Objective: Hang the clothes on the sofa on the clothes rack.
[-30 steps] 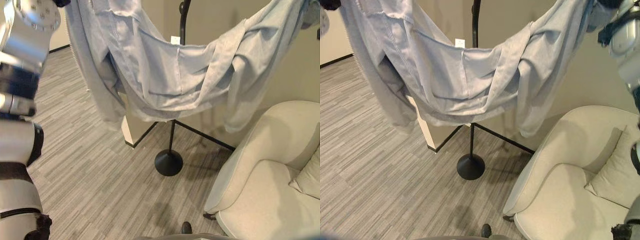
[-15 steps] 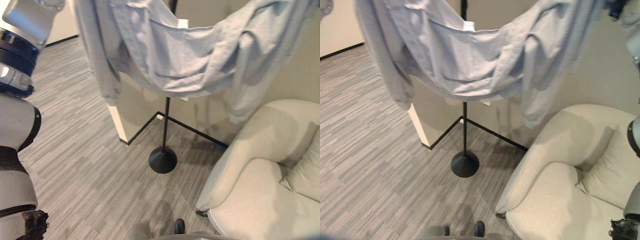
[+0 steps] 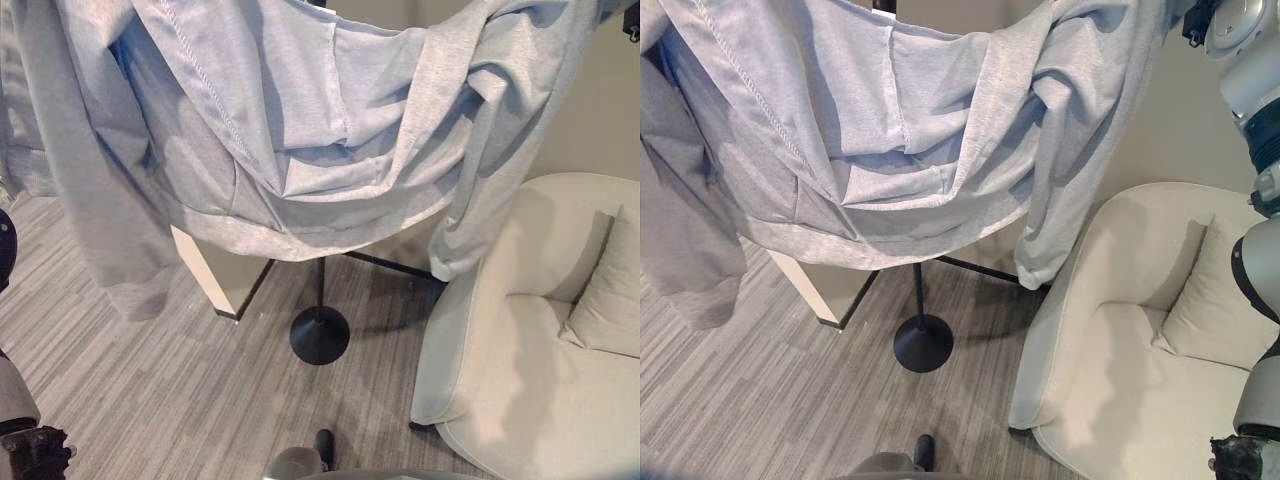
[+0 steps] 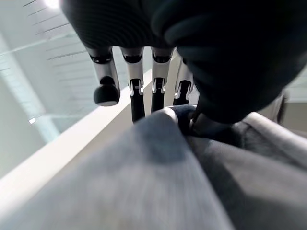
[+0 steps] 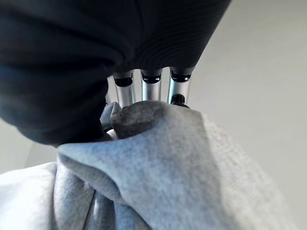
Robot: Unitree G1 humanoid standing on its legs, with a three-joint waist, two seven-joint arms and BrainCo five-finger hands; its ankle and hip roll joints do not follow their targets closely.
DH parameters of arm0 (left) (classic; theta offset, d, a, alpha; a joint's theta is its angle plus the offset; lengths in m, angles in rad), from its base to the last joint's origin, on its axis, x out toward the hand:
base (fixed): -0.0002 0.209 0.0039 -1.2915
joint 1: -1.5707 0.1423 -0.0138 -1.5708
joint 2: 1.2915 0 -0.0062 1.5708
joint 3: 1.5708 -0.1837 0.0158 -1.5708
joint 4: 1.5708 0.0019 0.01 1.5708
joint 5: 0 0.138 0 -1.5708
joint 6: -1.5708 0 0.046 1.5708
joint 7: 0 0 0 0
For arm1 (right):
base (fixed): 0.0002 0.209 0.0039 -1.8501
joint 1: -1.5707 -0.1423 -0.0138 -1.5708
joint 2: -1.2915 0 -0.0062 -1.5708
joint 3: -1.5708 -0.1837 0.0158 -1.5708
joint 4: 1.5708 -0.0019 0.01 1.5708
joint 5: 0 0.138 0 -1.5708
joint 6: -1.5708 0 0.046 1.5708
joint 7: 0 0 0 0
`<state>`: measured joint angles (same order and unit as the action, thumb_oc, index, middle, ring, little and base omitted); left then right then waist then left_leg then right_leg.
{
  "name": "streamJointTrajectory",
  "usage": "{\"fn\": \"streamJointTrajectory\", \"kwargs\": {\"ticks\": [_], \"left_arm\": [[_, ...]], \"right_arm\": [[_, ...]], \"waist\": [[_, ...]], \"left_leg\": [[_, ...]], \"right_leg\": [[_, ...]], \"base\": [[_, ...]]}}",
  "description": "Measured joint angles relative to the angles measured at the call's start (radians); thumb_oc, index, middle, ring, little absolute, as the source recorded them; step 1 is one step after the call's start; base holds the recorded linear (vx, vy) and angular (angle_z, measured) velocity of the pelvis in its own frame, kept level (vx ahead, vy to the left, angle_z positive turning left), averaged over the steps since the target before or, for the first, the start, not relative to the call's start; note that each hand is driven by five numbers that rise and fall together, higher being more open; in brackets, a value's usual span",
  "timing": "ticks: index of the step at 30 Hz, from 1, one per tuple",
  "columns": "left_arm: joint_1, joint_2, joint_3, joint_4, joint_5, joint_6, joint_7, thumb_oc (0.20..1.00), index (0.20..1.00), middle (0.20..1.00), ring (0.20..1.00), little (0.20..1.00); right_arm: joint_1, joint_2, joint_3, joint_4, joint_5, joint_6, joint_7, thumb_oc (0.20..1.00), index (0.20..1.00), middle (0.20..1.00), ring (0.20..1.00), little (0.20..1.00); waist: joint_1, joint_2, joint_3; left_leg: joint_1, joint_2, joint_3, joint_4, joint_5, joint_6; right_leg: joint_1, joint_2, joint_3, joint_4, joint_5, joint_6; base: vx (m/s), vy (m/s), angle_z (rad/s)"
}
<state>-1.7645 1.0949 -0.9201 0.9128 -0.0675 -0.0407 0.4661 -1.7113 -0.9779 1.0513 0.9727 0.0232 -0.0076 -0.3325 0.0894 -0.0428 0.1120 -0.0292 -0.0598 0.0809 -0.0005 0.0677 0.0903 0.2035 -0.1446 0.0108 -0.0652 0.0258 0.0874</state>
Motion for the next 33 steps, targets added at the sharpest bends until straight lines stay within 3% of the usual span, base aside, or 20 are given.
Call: {"fn": "streamJointTrajectory", "kwargs": {"ticks": [8,11,12,17,20,25,26,28,33], "left_arm": [[-0.016,-0.045,-0.035,0.039,-0.003,-0.003,0.0,0.2,0.2,0.2,0.2,0.2],[-0.093,-0.11,-0.182,0.189,-0.04,-0.003,-0.026,0.2,0.2,0.2,0.2,0.2],[-0.102,-0.129,-0.188,0.226,-0.043,-0.004,-0.038,0.2,0.2,0.2,0.2,0.2],[-0.125,-0.2,-0.184,0.317,-0.081,0.0,-0.058,0.2,0.2,0.2,0.2,0.2],[-0.109,-0.195,-0.188,0.316,-0.081,-0.002,-0.078,0.2,0.2,0.2,0.2,0.2],[-0.01,-0.195,-0.092,0.324,-0.08,0.0,-0.1,0.2,0.2,0.2,0.2,0.2],[0.045,-0.19,-0.059,0.326,-0.08,0.006,-0.114,0.2,0.2,0.2,0.2,0.2],[0.055,-0.19,-0.059,0.324,-0.078,0.011,-0.119,0.2,0.2,0.2,0.2,0.2],[0.171,-0.189,0.059,0.349,-0.07,0.011,-0.154,0.2,0.2,0.2,0.2,0.2]], "right_arm": [[-0.009,0.048,0.002,0.093,0.032,-0.002,0.01,0.2,0.2,0.2,0.2,0.2],[-0.068,0.112,0.084,0.282,0.059,0.004,0.011,0.2,0.2,0.2,0.2,0.2],[-0.079,0.132,0.133,0.331,0.057,0.005,0.016,0.2,0.2,0.2,0.2,0.2],[-0.088,0.18,0.157,0.425,0.058,0.027,0.033,0.2,0.2,0.2,0.2,0.2],[-0.076,0.185,0.153,0.41,0.056,0.024,0.042,0.2,0.2,0.2,0.2,0.2],[0.006,0.207,0.069,0.399,0.043,0.042,0.058,0.2,0.2,0.2,0.2,0.2],[0.02,0.213,0.042,0.385,0.031,0.044,0.062,0.2,0.2,0.2,0.2,0.2],[0.025,0.222,0.023,0.376,0.017,0.043,0.064,0.2,0.2,0.2,0.2,0.2],[0.1,0.286,-0.095,0.308,0.014,0.043,0.078,0.2,0.2,0.2,0.2,0.2]], "waist": [[0.001,0.0,0.0],[0.0,-0.002,0.001],[0.0,-0.002,0.001],[-0.003,-0.005,0.001],[-0.012,-0.01,0.005],[-0.011,-0.023,0.024],[-0.011,-0.02,0.082],[-0.014,-0.022,0.127],[-0.029,0.002,0.221]], "left_leg": [[0.013,0.007,-0.012,-0.019,0.0,-0.002],[0.009,0.006,-0.004,-0.035,0.006,-0.013],[0.006,0.006,0.0,-0.035,0.004,-0.016],[-0.028,0.003,0.012,-0.032,0.009,-0.015],[-0.047,0.001,0.016,-0.031,0.018,-0.009],[-0.087,0.006,0.029,-0.03,0.033,-0.002],[-0.095,0.006,0.037,-0.029,0.038,-0.009],[-0.115,0.007,0.039,-0.024,0.044,-0.009],[-0.164,0.018,0.039,0.005,0.053,-0.004]], "right_leg": [[0.018,0.01,0.001,-0.023,0.011,0.009],[0.0,0.011,-0.001,-0.022,0.011,0.009],[-0.004,0.01,-0.002,-0.022,0.011,0.009],[-0.04,0.001,-0.004,-0.02,0.012,0.007],[-0.061,0.001,-0.018,-0.019,0.014,0.004],[-0.104,0.001,-0.021,-0.02,0.02,-0.003],[-0.112,0.0,-0.019,-0.02,0.021,-0.006],[-0.13,0.0,-0.021,-0.021,0.023,-0.008],[-0.172,0.015,-0.024,-0.008,0.042,-0.015]], "base": [[0.04,0.041,0.01],[0.05,0.064,-0.13],[0.03,0.059,-0.14],[0.01,0.038,-0.06],[-0.01,0.054,-0.04],[-0.09,0.031,-0.07],[-0.19,0.041,-0.11],[-0.17,0.034,-0.05],[-0.06,0.012,0.0]]}}
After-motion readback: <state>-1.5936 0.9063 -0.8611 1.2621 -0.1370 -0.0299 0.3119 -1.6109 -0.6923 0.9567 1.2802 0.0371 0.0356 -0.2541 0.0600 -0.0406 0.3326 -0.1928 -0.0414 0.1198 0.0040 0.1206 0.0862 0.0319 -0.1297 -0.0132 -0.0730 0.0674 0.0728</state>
